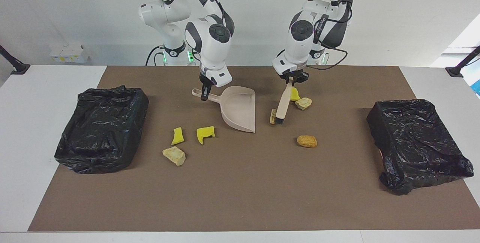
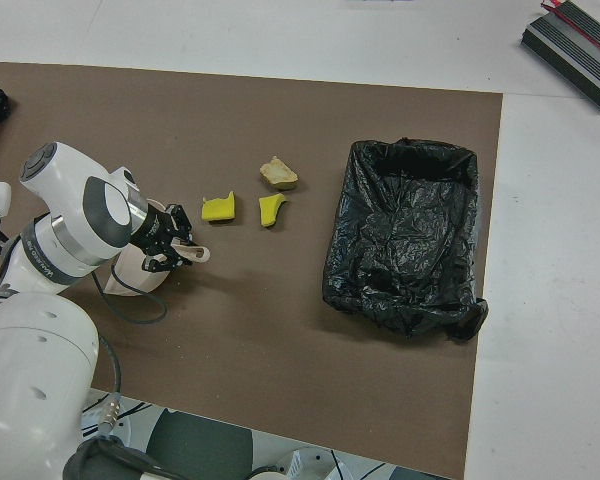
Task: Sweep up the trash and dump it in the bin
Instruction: 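Lift the dustpan with the right gripper while the left gripper lifts the brush, then sweep trash into the dustpan with the left gripper's brush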
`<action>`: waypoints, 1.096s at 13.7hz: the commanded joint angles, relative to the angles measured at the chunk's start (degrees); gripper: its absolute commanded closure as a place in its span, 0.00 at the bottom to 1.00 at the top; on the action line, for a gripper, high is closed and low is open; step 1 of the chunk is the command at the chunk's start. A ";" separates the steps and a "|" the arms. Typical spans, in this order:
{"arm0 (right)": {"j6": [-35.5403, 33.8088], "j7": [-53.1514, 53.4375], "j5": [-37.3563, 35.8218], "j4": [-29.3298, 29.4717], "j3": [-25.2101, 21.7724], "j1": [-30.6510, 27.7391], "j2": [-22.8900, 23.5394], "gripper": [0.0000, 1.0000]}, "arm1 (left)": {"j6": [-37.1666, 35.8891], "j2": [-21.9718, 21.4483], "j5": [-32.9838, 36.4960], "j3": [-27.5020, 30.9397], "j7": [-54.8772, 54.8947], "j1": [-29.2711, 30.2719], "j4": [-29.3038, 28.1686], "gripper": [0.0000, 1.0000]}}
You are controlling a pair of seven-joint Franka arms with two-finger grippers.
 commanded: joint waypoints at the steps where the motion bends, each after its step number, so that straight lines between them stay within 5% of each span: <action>1: 2.23 -1.65 -0.11 -1.90 0.38 -0.77 -1.20 1.00 | -6.25 -4.47 -0.36 0.21 -9.58 -0.37 -0.17 1.00; 8: 5.75 -1.38 -0.11 -2.43 0.38 -0.24 -0.05 1.00 | -9.18 -11.49 -0.36 0.39 -29.92 2.86 -9.04 1.00; 15: 5.22 -1.56 -0.11 -2.52 0.38 -0.07 -0.31 1.00 | -1.55 -13.44 -0.27 0.21 -34.75 7.72 -17.93 1.00</action>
